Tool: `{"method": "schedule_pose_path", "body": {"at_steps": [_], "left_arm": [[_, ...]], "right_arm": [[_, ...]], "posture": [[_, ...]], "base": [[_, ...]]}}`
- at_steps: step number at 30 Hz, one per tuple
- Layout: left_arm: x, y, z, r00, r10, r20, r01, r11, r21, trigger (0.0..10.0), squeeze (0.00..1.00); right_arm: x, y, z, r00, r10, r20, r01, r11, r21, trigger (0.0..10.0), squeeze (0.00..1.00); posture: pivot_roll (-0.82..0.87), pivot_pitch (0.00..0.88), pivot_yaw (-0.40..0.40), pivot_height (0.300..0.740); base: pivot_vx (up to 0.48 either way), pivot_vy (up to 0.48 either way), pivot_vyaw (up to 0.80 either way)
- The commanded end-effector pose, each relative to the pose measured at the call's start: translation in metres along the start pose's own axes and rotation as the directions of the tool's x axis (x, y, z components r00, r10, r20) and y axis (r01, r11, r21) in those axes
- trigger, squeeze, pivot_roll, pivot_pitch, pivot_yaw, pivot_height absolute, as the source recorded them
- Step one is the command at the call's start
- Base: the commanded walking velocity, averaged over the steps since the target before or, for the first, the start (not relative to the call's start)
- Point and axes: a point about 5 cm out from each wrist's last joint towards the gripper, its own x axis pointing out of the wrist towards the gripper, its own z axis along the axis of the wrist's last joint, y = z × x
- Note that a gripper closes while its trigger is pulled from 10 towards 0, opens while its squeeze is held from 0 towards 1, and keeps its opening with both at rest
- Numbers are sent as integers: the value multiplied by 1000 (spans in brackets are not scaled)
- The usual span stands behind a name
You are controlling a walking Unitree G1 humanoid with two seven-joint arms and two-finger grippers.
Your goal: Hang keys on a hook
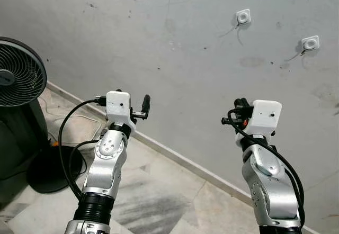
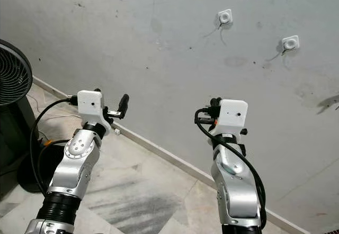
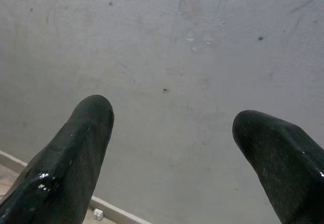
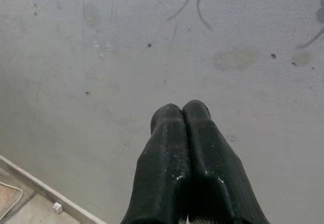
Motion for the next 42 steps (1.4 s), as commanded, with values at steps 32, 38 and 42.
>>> {"method": "schedule_pose_path", "body": {"at_steps": [32, 38, 42], "left_arm": [[7, -8, 0, 1000, -23, -14, 23, 1000, -8, 10000, 0], [9, -9, -1, 999, -29, -15, 29, 999, -23, 10000, 0], [10, -11, -1, 999, -36, -17, 35, 998, -42, 10000, 0]], "right_arm": [[5, -9, -3, 1000, -29, -10, 29, 999, -21, 10000, 0], [6, -12, -2, 999, -38, -20, 37, 999, -20, 10000, 0], [7, -14, -2, 999, -39, -24, 38, 999, -31, 10000, 0]], "posture": [[5, 0, -151, 740], [-4, 0, -153, 740], [-8, 0, -155, 740]], "base": [[-294, 0, 0], [0, 0, -356], [0, 0, -800]]}}
